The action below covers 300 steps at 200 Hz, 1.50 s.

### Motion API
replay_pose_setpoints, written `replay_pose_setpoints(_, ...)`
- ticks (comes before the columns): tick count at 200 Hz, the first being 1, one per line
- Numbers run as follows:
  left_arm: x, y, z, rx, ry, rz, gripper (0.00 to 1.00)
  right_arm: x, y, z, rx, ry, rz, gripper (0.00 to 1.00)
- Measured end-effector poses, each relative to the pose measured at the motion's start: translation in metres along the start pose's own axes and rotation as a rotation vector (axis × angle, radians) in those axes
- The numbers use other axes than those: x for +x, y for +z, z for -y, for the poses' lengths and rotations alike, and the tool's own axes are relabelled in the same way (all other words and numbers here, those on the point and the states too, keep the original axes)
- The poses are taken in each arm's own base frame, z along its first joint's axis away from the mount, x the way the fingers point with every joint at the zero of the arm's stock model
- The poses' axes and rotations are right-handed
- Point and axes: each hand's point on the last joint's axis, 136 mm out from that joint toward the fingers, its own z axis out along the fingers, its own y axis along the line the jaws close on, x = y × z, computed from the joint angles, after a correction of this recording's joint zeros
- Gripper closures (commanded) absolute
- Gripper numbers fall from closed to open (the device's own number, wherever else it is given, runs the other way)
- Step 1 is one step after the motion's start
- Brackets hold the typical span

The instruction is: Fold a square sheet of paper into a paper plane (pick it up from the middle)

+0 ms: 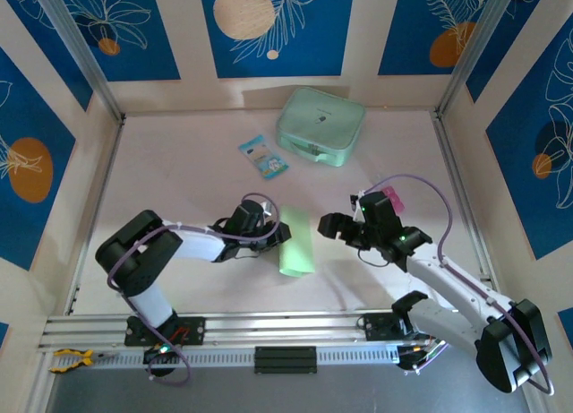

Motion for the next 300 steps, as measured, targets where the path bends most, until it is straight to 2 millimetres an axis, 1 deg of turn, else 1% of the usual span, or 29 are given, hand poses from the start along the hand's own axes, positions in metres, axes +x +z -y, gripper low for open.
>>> replay_pose_setpoints(21,0.004,0.001,0.0,-0.005,0.004,-0.002,0.65,0.003,0.005,0.004,0.016,0.007,-0.018,0.19)
replay_pose_setpoints(46,0.006,0.001,-0.004,-0.028,0.007,-0.009,0.59,0.004,0.008,0.007,0.029,0.016,-0.031,0.19)
replay_pose_setpoints(81,0.003,0.002,0.0,-0.066,0.048,-0.026,0.52,0.005,0.008,0.008,0.032,0.017,-0.034,0.19)
replay_pose_setpoints(118,0.003,-0.004,-0.006,-0.137,0.106,-0.046,0.48,0.006,0.008,0.006,0.024,0.034,-0.037,0.2)
replay_pose_setpoints(152,0.003,-0.011,-0.009,-0.185,0.154,-0.058,0.49,0.008,0.015,0.005,0.014,0.053,-0.063,0.2)
replay_pose_setpoints(180,0.003,-0.015,-0.014,-0.217,0.188,-0.063,0.55,0.013,0.023,0.005,0.006,0.066,-0.096,0.2)
replay_pose_setpoints(215,0.002,-0.022,-0.015,-0.242,0.228,-0.059,0.56,0.016,0.028,0.001,-0.013,0.074,-0.121,0.2)
replay_pose_setpoints(243,0.001,-0.025,-0.017,-0.272,0.255,-0.07,0.55,0.017,0.031,-0.002,-0.027,0.081,-0.134,0.21)
replay_pose_setpoints(272,0.001,-0.028,-0.022,-0.304,0.264,-0.074,0.56,0.02,0.035,-0.004,-0.047,0.09,-0.162,0.25)
replay_pose_setpoints(300,0.002,-0.03,-0.025,-0.32,0.27,-0.078,0.59,0.027,0.041,-0.006,-0.06,0.099,-0.203,0.3)
